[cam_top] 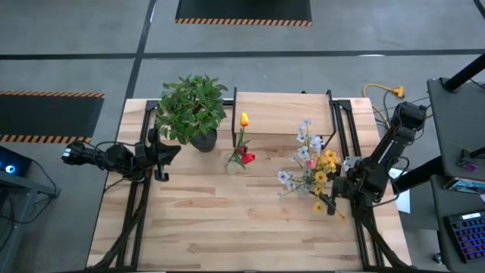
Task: Pick and place flowers into a vace then onto a shelf
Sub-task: Put the right transparent vase on the shelf
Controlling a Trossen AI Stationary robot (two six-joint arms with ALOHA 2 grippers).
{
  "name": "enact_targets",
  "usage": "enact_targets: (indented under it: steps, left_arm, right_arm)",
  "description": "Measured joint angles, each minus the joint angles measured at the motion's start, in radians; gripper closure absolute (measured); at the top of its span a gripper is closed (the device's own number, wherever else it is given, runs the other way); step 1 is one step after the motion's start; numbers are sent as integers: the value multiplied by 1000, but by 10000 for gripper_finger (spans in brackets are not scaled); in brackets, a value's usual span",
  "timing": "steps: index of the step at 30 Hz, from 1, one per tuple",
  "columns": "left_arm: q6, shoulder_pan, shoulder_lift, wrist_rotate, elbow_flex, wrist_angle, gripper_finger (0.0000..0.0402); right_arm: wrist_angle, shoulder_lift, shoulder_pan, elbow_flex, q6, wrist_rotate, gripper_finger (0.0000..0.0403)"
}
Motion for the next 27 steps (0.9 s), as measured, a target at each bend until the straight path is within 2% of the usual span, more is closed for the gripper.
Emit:
enact_targets:
  steps: [10,27]
  left_arm:
    - [0,0,0,0,0,0,397]
    - [0,0,11,0,0,1,397]
  right_arm:
    - [49,2,-68,0,-3,13,124]
    - [121,76,-97,-1,-11,27,191]
